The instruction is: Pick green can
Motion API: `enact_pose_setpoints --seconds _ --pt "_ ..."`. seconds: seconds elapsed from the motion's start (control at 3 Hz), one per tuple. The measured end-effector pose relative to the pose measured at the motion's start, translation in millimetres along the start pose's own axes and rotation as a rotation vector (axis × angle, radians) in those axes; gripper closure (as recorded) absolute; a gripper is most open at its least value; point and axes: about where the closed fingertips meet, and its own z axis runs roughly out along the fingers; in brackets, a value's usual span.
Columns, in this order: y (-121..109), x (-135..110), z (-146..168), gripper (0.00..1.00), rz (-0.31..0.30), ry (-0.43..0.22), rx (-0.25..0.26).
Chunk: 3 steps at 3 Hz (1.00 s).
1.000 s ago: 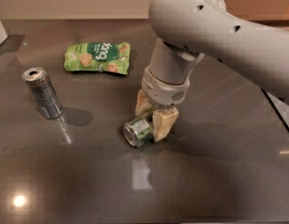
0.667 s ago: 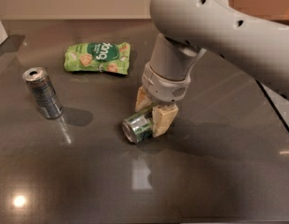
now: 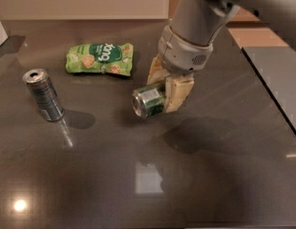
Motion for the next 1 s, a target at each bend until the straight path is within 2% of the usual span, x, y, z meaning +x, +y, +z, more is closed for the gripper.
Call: enact_pose_setpoints --seconds 0.67,1.0 --pt "-35 5 -59 1.00 0.035 -0.080 0.095" --pt "-36 5 -59 1.00 0.035 -0.080 0.097"
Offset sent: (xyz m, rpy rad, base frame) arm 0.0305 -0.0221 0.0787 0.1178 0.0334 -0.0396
